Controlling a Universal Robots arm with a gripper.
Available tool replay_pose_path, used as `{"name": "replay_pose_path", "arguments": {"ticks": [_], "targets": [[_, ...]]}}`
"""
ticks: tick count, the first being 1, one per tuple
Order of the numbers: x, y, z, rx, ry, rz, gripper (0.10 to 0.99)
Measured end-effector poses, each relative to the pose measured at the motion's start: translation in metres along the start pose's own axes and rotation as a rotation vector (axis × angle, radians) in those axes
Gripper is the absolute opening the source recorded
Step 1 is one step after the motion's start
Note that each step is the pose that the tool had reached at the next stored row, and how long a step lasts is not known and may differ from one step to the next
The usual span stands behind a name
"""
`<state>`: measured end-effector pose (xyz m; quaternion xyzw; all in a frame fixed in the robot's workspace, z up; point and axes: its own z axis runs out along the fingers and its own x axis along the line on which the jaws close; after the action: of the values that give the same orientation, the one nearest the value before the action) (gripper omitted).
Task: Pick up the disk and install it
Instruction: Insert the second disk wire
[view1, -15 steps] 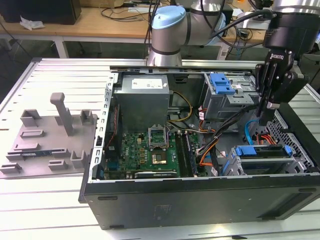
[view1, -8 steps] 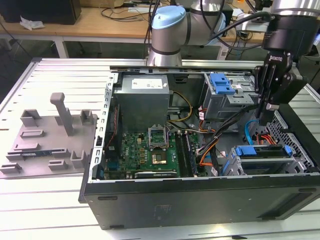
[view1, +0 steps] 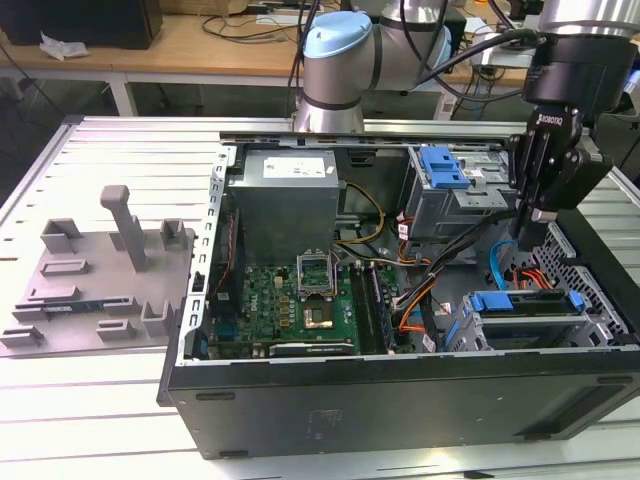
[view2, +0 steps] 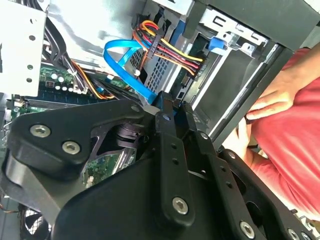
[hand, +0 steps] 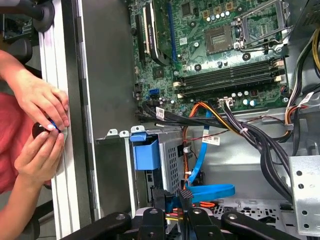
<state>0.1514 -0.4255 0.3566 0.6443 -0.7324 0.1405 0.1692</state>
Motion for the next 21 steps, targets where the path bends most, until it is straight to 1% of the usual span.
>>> {"name": "replay_pose_path", "arguments": {"ticks": [2,4,5,6,8,11,14,16,18,20,21], "targets": [[0.0,0.0001,0.0,0.002,-0.0004,0.001,0.243],[-0.0001,0.0001,0.0,0.017,-0.0027,0.012,0.243],[-0.0001,0.0001,0.0001,0.021,-0.0035,0.014,0.243],[-0.0001,0.0,0.0001,0.022,-0.0037,0.016,0.243],[-0.0001,0.0001,0.0,0.022,-0.0036,0.017,0.243],[-0.0002,0.0008,0.0001,0.013,-0.0037,0.036,0.243],[-0.0006,0.0009,-0.0002,-0.002,-0.0035,0.069,0.243],[-0.0008,0.0009,-0.0002,-0.003,-0.0028,0.07,0.243],[-0.0016,0.001,-0.0006,-0.002,0.002,0.07,0.243],[-0.0027,0.0011,-0.0011,-0.001,0.0116,0.071,0.243],[-0.0035,0.0012,-0.0015,0.002,0.0203,0.068,0.243]]}}
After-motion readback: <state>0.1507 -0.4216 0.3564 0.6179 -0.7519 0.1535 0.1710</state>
